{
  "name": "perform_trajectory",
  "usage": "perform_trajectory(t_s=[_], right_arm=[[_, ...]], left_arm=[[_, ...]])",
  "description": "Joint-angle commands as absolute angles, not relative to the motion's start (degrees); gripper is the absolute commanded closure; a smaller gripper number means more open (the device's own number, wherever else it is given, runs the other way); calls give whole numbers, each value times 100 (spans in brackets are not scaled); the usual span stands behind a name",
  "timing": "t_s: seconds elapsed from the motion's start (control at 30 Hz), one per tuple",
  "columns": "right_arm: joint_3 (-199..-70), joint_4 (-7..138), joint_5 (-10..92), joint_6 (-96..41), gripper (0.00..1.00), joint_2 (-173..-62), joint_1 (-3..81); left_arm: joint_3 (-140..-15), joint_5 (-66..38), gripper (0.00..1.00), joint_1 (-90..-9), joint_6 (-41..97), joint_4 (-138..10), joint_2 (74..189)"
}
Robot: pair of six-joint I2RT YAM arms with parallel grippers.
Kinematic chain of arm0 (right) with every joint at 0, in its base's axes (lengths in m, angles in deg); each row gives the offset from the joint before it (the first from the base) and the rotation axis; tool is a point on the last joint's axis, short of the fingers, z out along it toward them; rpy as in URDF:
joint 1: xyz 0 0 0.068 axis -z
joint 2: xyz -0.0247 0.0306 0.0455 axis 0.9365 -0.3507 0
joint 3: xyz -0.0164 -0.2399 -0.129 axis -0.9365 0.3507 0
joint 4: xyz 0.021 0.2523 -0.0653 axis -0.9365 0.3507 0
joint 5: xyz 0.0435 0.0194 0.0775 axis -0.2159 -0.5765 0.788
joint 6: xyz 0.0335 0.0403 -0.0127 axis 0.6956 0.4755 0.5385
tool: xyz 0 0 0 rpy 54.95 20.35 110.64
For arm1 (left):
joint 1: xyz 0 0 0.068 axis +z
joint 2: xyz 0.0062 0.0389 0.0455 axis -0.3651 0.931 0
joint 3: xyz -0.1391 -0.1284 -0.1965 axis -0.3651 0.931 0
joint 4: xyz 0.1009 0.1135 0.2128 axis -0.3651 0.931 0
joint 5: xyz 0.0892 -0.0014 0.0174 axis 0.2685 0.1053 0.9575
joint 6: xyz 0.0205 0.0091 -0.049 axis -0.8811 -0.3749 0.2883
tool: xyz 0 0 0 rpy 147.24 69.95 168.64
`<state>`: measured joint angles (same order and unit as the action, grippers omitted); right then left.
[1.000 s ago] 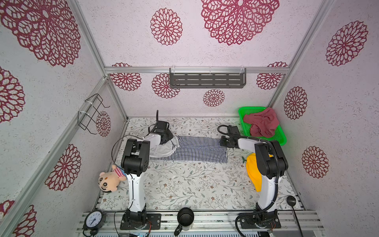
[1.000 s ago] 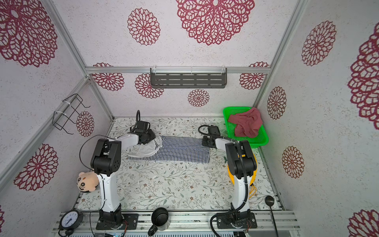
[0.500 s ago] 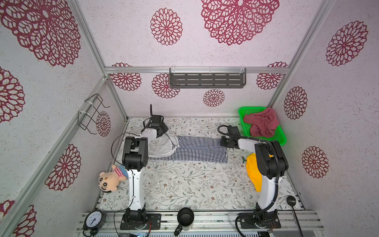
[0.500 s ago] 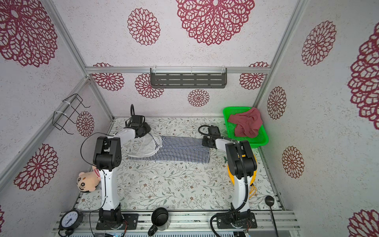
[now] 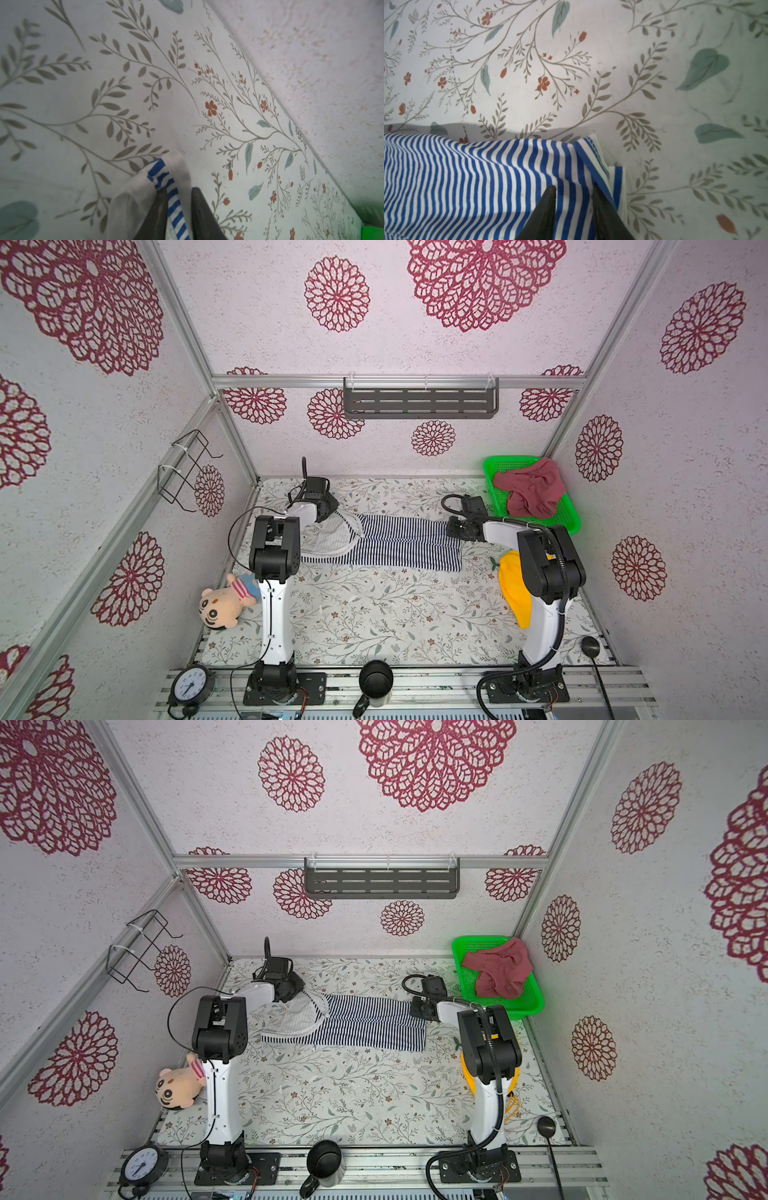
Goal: Fold and stack tank tops
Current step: Smooth out the tank top at the center of the table.
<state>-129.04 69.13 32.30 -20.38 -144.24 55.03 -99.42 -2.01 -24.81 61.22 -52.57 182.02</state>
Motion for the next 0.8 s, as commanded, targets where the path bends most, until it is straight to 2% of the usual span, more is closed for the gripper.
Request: perform_trajectory(t_s=[0.0,0.1,0.27,0.4,0.6,0.77], right_arm=[[-12677,7471,3048,-1978,67,-14237,5554],[-12620,7423,3075,-1898,67,-14194,5549],[-12699,7356,3289,-2005,60,-13877,5541],[-12708,7330,3532,-2070,53,-13495,5532],[-12775,7587,3491,-2274,51,-13315,5524],[-12938,7729,3522,-2412,53,-13372,5539]], left_arm=[[-9645,164,76,-2267,6341,-4927,18250],[-9648,140,74,-2238,6322,-4963,18222],[-9529,-139,50,-2268,6059,-5454,17861],[-9496,-248,43,-2466,5668,-5366,17316],[-8913,128,41,-3088,5417,-4634,16290],[-8017,-31,57,-3905,5869,-4798,15608]])
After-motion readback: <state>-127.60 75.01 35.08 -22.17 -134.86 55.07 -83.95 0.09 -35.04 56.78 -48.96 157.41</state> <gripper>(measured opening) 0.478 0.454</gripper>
